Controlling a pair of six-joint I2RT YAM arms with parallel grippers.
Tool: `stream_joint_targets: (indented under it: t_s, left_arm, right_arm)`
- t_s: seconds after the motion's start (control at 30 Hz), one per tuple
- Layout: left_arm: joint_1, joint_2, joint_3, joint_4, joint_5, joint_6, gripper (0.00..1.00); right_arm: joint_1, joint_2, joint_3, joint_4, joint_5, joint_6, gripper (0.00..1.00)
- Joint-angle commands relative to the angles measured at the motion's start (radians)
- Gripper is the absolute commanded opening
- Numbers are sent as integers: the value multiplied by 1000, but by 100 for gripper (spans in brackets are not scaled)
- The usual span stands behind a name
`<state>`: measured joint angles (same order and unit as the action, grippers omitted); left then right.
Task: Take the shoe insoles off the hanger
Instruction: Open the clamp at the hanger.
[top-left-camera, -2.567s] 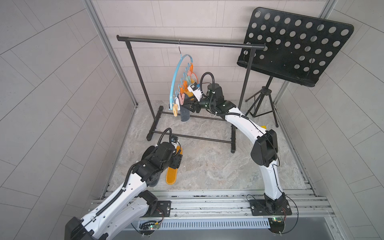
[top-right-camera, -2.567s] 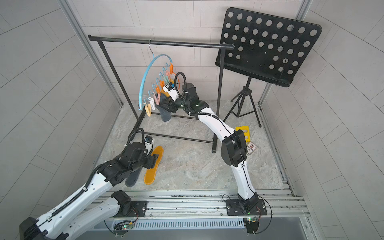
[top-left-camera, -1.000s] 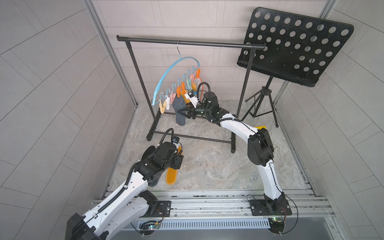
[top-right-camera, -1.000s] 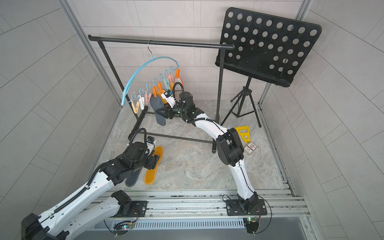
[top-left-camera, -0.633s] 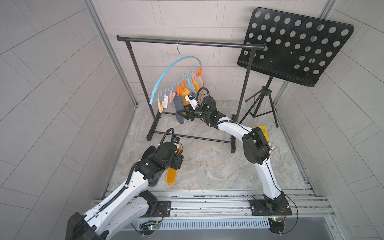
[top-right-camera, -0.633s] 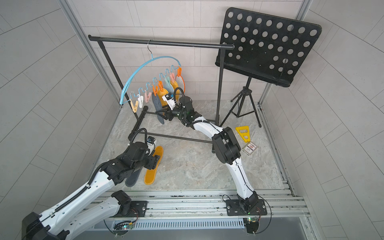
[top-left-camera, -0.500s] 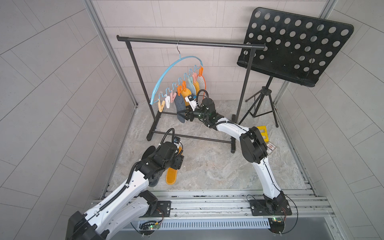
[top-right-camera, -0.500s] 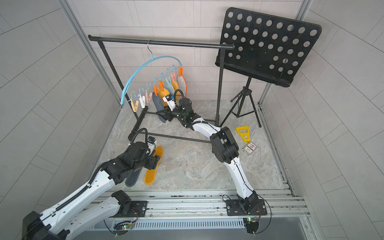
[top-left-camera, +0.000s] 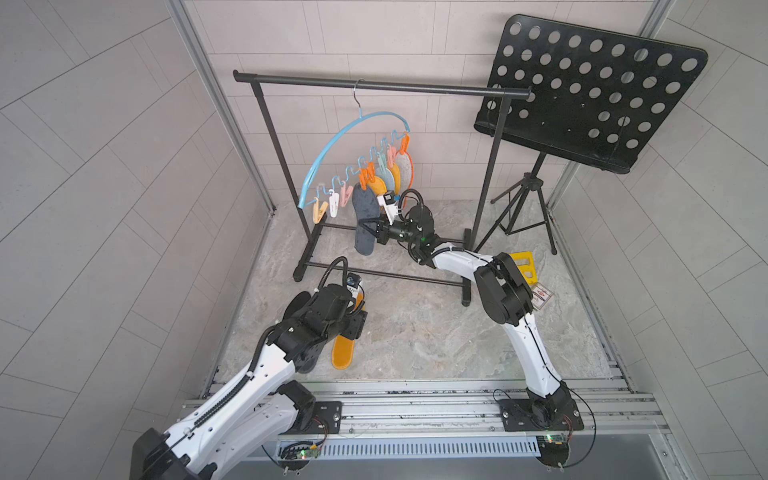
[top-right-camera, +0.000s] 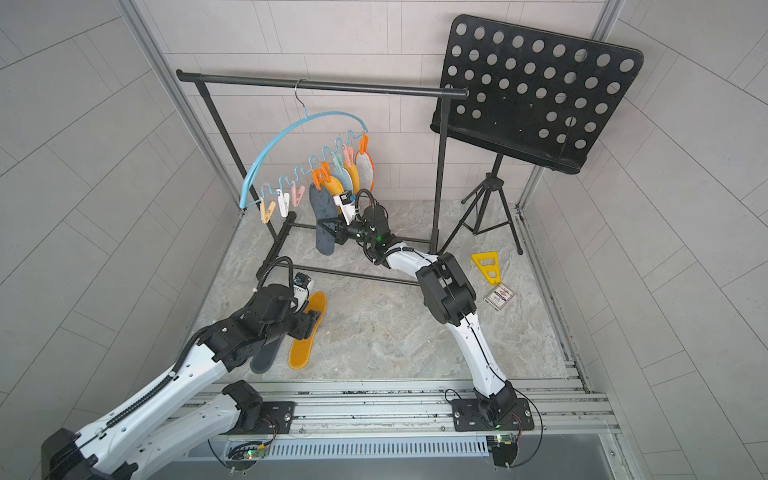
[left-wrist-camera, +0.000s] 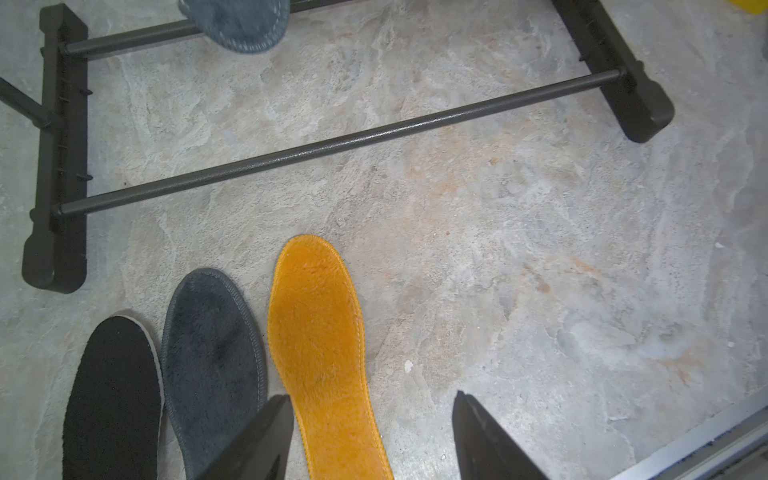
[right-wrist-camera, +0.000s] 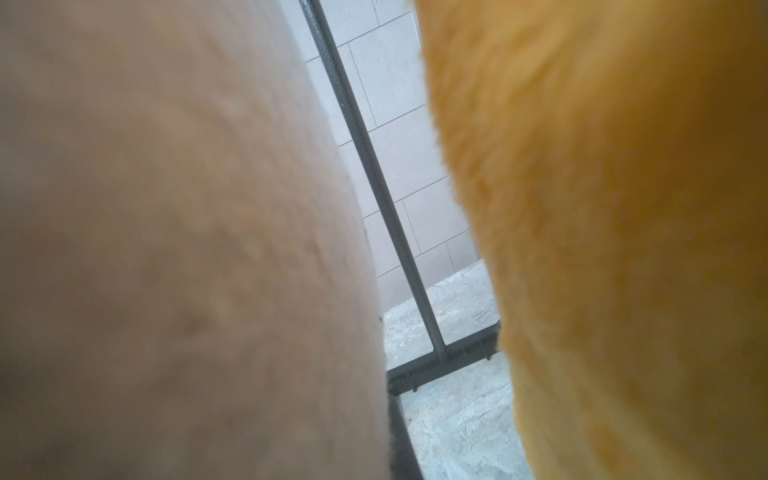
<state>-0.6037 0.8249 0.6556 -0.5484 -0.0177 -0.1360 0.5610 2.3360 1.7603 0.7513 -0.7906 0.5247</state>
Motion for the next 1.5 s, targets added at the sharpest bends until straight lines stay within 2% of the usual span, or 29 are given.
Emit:
stream_joint_targets:
  t_s: [0.0,0.1,0.3,0.37,0.47,0.57,0.73,0.93,1.07,1.23,1.33,1.47]
  left_arm:
    - [-1,-3,-3,33,89,-7,65]
    - [52,48,-12,71,153,-7,63]
    - [101,174,-5,218,152,-16,63]
    - [125,248,12,248,223,-19,63]
    - [188,375,56,223,303,-3,60]
    - [274,446,94,227,396,16,58]
    - [349,406,149,285,441,79,58]
    - [423,439,331,243,549,100,59]
    - [427,481,487,255,629,85,63]
    - [427,590,696,251,703,97,67]
    - [430,657,771,279,726,95,69]
    - [441,745,851,315,814,77,69]
  right_arm:
    - [-9,-103,-101,95,-80,63,2]
    - [-15,-179,-220,89,-130,61,2]
    - [-27,-301,-391,38,-209,56,2]
    - [-33,-331,-424,29,-228,61,2]
    - [-44,-359,-438,-11,-279,67,2]
    - [-52,-368,-414,-107,-326,74,2]
    - [-64,-371,-398,-159,-360,48,2]
    - [-70,-365,-360,-223,-382,44,2]
    - [-70,-369,-340,-268,-395,39,2]
    - [-70,-385,-328,-333,-403,17,2]
    - [-70,-394,-326,-355,-404,19,2]
    - [-70,-408,-327,-385,-423,9,2]
